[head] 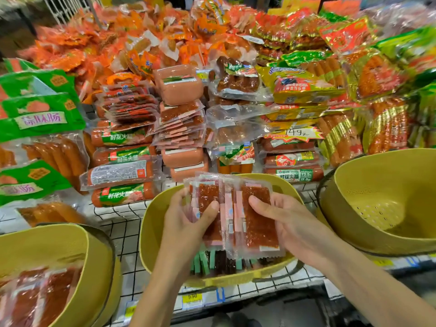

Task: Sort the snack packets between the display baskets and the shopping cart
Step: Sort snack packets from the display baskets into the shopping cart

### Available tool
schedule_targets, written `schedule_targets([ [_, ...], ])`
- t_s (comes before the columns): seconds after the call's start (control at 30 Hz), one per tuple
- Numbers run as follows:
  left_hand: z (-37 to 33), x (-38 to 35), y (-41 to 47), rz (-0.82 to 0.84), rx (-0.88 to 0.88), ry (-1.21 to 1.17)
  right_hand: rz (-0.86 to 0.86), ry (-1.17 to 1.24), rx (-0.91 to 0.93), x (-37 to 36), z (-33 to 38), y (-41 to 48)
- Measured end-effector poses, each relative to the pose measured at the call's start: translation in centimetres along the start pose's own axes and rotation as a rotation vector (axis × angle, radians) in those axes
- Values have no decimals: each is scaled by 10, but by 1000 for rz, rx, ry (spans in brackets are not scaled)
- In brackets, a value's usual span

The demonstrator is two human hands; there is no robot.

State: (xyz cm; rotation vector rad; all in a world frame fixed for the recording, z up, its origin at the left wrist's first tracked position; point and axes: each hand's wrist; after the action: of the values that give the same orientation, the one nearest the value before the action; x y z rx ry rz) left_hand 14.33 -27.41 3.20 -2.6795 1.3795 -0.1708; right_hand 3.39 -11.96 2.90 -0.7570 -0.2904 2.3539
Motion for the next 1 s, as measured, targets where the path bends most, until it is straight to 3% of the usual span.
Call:
schedule_targets([
  [0.17,-3,-19,3,73,-18,-145,-172,230,122,19,1,-43],
  [0.27,-4,-49,-1,252,-16,-171,-185,532,198,35,-9,-85],
  [0.37,2,-95,-16,431,10,-156,-484,521,295,51,-30,-134],
  [0.6,33,-210,-79,842,30,-68,-984,897,487,95,-91,-254],
  [0.77,55,-299,-118,992,31,51,-1214,856,537,151,-140,-333],
  [1.0,117,-462,-167,1113,27,187,-1460,822,604,285,-184,-435],
])
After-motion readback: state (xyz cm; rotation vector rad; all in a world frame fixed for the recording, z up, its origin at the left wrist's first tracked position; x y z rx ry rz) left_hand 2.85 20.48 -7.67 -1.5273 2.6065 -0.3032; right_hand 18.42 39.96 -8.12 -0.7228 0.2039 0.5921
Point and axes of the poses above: each hand's wrist, its own y-axis towards the middle knuckle, its own x-axis out of the back of the hand, z = x × y, and after that the axes turned 4 degrees about y, right-handed
